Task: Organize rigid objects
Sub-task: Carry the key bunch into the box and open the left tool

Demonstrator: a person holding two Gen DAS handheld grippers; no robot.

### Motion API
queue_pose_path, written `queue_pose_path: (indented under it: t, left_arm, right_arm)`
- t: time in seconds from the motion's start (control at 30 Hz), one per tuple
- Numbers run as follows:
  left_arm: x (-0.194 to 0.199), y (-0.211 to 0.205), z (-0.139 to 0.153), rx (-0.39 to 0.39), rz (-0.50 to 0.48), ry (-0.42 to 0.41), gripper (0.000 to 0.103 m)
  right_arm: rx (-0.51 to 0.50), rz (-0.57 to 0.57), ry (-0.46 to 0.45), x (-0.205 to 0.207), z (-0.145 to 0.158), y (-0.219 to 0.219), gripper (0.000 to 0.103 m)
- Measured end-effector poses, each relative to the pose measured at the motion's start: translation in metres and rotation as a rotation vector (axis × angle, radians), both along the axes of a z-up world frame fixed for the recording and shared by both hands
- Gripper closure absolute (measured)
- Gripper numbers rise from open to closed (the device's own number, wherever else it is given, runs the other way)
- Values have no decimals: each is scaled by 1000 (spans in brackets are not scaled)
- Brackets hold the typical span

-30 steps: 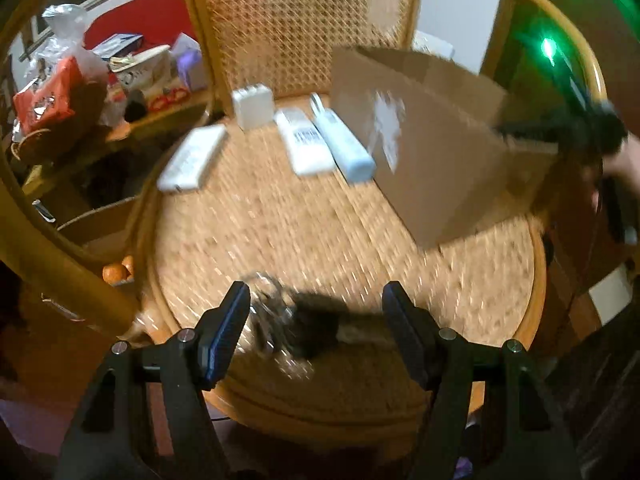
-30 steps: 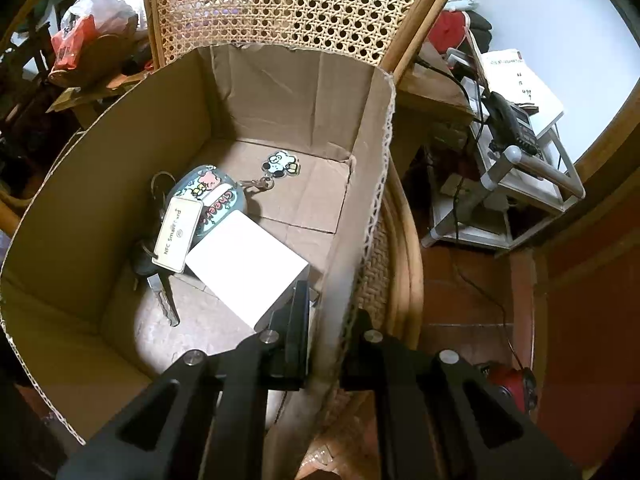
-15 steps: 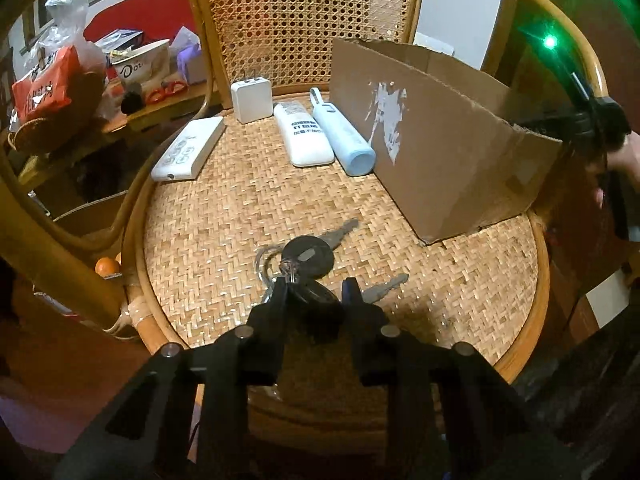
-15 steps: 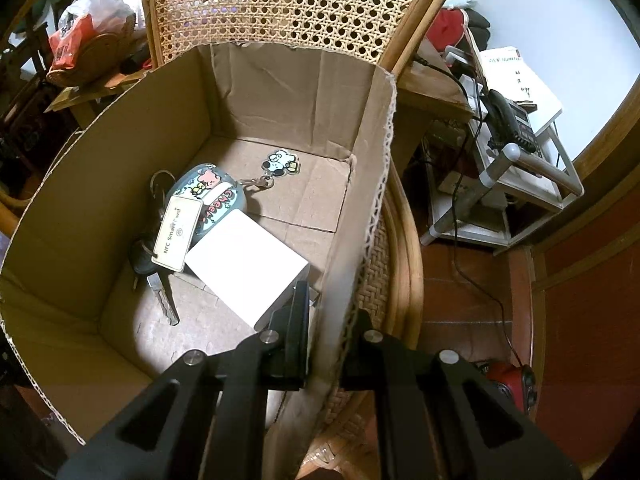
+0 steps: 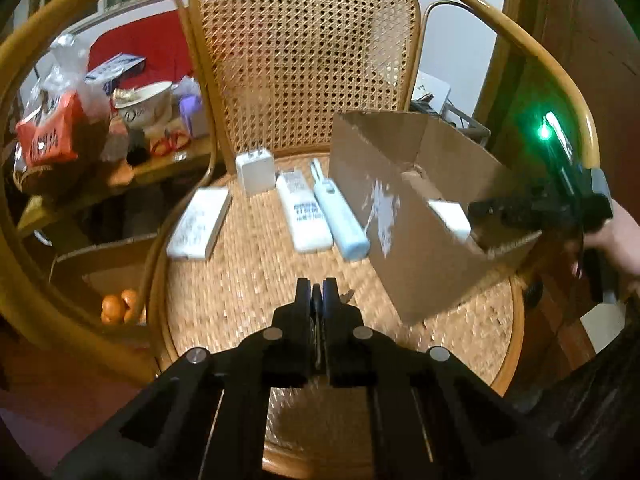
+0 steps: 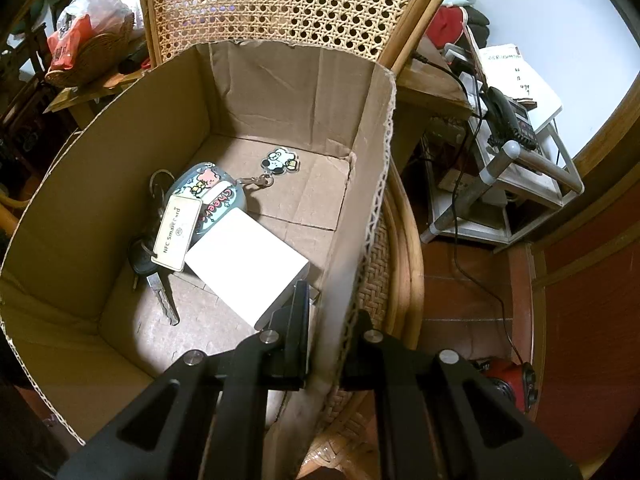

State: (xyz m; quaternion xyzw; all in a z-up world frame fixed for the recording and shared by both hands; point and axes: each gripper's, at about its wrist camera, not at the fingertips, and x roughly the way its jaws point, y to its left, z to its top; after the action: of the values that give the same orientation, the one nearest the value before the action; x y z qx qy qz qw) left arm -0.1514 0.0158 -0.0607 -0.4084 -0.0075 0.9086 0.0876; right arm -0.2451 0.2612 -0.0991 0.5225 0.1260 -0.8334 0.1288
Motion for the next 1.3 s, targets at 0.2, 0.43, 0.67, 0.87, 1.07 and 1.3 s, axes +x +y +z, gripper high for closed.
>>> queue_pose_path:
  t: [0.2,0.43,0.67,0.87,1.07,1.3]
  left_arm:
    - [-11,-6,17,14,14,32,98]
    - [-26,6,51,9,-16,92,98]
    - [-45,34,89,22,-56,169,98]
    - [-60,66,115,30,-106,225,98]
    - [-70,89,142,45,-139,272,98]
    - [-80,105,155,50,-161,287,98]
  right_arm:
    - [0,-1,-1,1,0,1,91]
    - [0,-6,-5,0,-1,0,91]
    - [-2,-16,-5,0,-1,2,91]
    - [-2,-24,-10,-1,-1,1,91]
    - [-7,-32,-15,-2,0,2,91]
    - [-9,-35,-20,-2,-1,2,91]
